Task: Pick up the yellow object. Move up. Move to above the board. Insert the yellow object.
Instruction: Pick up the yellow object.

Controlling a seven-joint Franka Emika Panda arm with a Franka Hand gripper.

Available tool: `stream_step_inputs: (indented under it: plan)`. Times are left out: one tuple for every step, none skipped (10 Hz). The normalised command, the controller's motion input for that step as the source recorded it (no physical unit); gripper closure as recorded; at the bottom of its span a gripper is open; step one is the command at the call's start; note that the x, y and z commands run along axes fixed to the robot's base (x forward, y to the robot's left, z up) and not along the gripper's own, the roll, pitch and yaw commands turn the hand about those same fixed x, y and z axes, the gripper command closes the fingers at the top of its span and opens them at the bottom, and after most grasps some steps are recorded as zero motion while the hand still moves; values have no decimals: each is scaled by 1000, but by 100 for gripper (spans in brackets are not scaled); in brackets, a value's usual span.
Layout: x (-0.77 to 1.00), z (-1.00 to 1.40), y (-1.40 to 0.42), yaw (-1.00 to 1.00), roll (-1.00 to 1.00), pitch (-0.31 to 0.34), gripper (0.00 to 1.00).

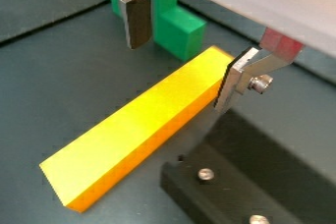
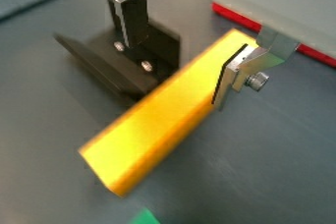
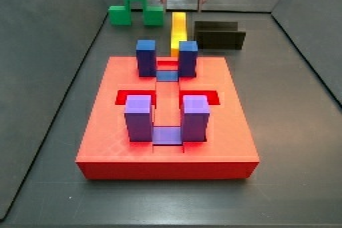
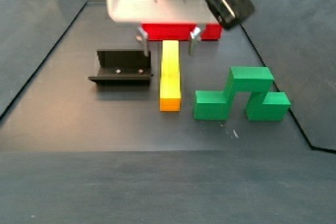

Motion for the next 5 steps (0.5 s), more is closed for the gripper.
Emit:
stream_step_inputs:
  plan:
    - [-283, -457, -129, -14, -147, -179, 0]
    - [-160, -394, -26, 0, -106, -171, 0]
    - [-71, -257, 0, 0, -51, -106, 0]
    - [23, -231, 0, -34, -36, -43, 0]
    - [226, -200, 0, -83, -70, 0, 0]
